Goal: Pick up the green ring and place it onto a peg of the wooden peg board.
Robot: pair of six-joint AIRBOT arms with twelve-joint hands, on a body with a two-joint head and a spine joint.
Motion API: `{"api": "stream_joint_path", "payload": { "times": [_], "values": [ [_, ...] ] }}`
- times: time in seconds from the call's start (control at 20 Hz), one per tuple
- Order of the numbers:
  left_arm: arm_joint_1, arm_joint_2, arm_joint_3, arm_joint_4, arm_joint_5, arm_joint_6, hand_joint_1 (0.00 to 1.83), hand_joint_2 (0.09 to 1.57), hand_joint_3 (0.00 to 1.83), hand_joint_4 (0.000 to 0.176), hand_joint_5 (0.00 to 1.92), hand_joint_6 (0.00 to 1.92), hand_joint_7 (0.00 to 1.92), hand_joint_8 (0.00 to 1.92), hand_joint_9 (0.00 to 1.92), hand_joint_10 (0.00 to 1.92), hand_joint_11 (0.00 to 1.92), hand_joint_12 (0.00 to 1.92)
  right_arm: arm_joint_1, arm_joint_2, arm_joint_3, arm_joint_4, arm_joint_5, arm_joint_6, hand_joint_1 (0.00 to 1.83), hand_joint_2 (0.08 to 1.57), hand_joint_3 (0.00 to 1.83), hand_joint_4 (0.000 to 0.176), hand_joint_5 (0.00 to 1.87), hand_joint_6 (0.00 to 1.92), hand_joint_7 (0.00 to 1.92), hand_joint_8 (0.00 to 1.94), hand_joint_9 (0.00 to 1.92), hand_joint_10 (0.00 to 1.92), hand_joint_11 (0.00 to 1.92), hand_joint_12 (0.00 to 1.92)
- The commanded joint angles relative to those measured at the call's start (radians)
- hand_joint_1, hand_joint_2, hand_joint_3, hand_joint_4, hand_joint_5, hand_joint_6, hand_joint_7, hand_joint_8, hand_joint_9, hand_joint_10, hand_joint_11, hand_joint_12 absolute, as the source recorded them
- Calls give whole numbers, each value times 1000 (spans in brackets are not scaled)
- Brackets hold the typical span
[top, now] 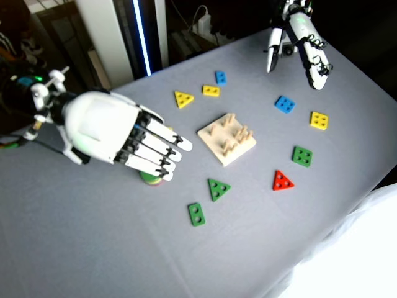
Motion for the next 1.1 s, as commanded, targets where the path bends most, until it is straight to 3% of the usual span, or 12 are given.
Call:
{"api": "stream_joint_path", "payload": {
  "times": [0.0,0.15,0.2,0.35,0.5,0.55,0.6,0.7,0.8,0.9,0.95,1.05],
  "values": [
    [-7,-8,1,22,-115,-6,612,1226,6,12,504,8,305,6,256,25,0,846,15,-5,5,19,90,-10,979,1265,2,16,584,0,584,0,600,1,426,420],
    [-4,-10,1,25,-111,-10,599,1236,6,8,508,4,304,2,262,17,0,837,19,-15,18,19,21,-27,924,1215,3,33,487,0,516,0,590,0,427,483],
    [-3,-10,1,25,-110,-11,602,1236,3,11,507,2,308,2,267,13,0,864,19,-18,24,19,-1,-29,885,1177,4,55,434,0,482,0,602,0,394,689],
    [-2,-10,2,26,-110,-14,667,1230,0,0,525,3,322,2,287,9,0,909,19,-29,45,20,-71,-29,899,1076,0,56,388,0,457,2,600,5,343,855],
    [-2,-11,2,27,-111,-18,644,1234,1,0,535,5,341,7,299,10,0,916,21,-46,65,21,-125,-31,911,1016,0,16,401,1,479,1,621,2,368,819],
    [-2,-12,2,27,-110,-19,634,1238,2,0,538,5,346,7,304,10,0,922,23,-50,68,22,-132,-32,893,1011,0,15,409,2,482,1,616,0,371,802],
    [-1,-13,2,27,-110,-21,635,1236,1,2,549,5,359,7,322,12,0,948,26,-55,74,22,-146,-35,918,1004,0,29,415,4,491,4,612,0,361,793],
    [0,-13,2,28,-108,-23,649,1243,2,5,539,1,363,4,334,10,0,968,41,-70,86,22,-178,-46,977,997,0,21,443,2,534,6,637,5,394,736],
    [0,-9,2,28,-109,-27,641,1248,3,4,545,2,370,4,349,12,0,984,63,-83,92,22,-211,-83,1002,1004,3,40,445,2,553,11,659,12,407,740],
    [2,-7,1,29,-111,-30,618,1258,5,0,554,4,374,3,350,9,0,975,84,-91,93,22,-241,-124,1025,1017,0,63,444,0,583,1,739,11,435,925],
    [2,-7,2,29,-110,-30,620,1256,2,0,561,4,381,4,358,9,0,990,86,-91,95,22,-247,-128,1057,1023,0,53,465,1,615,2,795,20,466,1018],
    [2,-5,2,30,-110,-31,641,1254,0,0,562,3,382,3,358,6,0,984,86,-91,97,22,-251,-128,1074,1048,1,59,494,1,675,4,884,37,492,1169]
  ]
}}
